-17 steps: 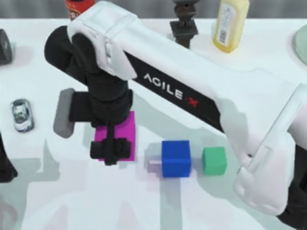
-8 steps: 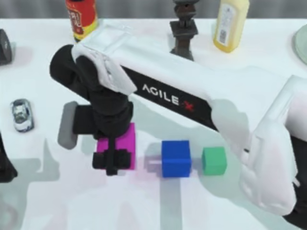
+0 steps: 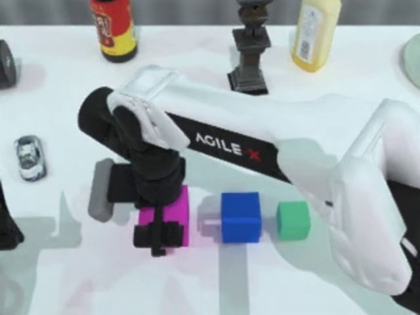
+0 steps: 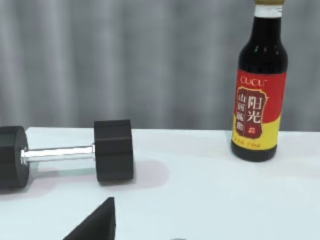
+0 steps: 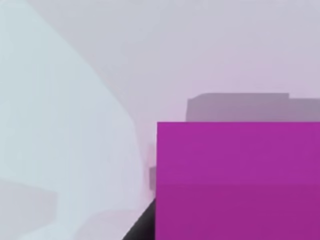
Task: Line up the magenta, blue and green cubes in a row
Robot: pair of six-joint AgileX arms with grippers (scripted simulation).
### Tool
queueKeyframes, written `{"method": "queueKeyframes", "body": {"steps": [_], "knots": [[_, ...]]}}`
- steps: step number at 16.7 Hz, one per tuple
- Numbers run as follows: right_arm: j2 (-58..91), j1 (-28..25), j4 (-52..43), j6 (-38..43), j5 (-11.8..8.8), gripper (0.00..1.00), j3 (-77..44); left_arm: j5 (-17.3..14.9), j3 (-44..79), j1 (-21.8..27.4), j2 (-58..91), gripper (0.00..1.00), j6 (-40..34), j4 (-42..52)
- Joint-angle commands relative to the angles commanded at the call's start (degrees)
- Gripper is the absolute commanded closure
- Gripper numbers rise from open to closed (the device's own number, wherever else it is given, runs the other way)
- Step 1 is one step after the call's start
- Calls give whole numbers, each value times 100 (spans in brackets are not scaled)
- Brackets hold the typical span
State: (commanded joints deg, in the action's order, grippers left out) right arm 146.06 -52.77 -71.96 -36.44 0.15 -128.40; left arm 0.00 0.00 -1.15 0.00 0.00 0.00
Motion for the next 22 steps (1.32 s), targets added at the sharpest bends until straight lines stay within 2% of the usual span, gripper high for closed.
{"method": "queueKeyframes", "body": {"steps": [1, 14, 22], "knots": [[0, 0, 0, 0, 0, 100, 0, 0, 0, 0, 0, 0, 0, 0], [0, 0, 0, 0, 0, 2, 0, 0, 0, 0, 0, 0, 0, 0], [0, 0, 0, 0, 0, 0, 0, 0, 0, 0, 0, 0, 0, 0]]}}
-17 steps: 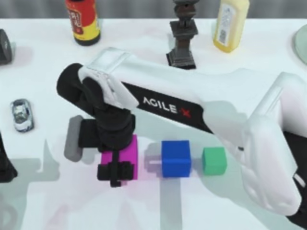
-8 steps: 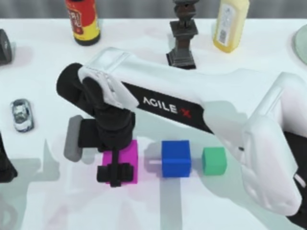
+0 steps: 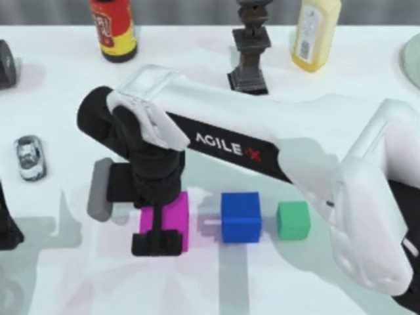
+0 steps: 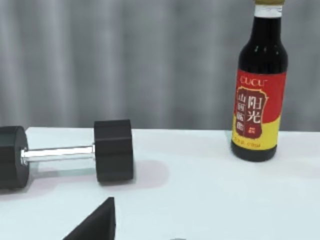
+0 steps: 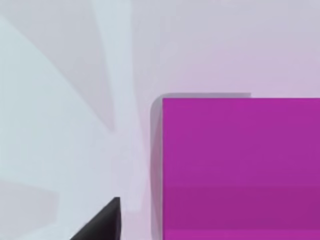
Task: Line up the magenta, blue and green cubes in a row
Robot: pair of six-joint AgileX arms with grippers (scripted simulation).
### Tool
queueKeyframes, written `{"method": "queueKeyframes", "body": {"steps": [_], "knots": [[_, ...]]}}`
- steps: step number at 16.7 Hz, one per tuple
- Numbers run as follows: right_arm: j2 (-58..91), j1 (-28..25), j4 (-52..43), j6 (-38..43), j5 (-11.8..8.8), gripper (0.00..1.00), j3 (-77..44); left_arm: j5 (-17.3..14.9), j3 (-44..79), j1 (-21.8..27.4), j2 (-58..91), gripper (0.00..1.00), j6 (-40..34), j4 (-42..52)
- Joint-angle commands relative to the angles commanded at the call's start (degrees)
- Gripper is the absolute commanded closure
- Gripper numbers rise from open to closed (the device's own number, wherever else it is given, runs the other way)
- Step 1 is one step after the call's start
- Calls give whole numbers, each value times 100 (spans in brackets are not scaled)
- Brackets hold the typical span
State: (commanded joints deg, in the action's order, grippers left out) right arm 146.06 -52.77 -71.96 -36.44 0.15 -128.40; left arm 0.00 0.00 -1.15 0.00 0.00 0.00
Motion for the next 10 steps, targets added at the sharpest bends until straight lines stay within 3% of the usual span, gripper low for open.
{"method": "queueKeyframes", "body": {"steps": [4, 10], "knots": [[55, -4, -225, -12, 2, 0, -234, 0, 0, 0, 0, 0, 0, 0], [258, -29, -1488, -12, 1, 0, -1756, 0, 0, 0, 0, 0, 0, 0]]}}
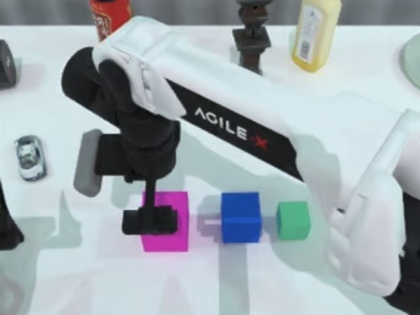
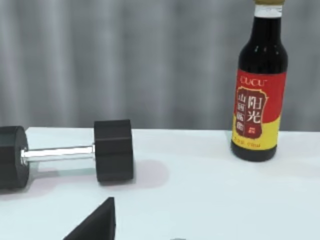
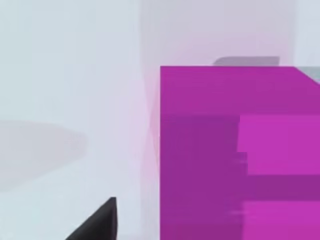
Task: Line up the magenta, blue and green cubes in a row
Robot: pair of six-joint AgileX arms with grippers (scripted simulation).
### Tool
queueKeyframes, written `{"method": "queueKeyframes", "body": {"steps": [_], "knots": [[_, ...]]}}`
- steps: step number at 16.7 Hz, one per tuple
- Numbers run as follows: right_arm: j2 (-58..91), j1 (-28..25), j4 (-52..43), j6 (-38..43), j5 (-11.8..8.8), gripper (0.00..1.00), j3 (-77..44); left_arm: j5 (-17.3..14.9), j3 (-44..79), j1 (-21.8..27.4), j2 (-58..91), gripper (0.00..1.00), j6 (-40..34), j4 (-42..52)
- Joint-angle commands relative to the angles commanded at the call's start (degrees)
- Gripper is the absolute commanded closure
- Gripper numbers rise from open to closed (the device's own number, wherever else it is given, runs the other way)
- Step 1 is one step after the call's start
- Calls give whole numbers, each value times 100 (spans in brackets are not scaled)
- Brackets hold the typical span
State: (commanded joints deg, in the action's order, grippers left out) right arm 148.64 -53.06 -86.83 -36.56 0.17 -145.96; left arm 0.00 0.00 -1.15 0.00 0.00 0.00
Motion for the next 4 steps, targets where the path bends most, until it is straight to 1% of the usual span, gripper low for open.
{"method": "queueKeyframes", "body": {"steps": [2, 4], "knots": [[27, -2, -294, 2, 2, 0, -311, 0, 0, 0, 0, 0, 0, 0], [29, -1, -365, 3, 3, 0, -383, 0, 0, 0, 0, 0, 0, 0]]}}
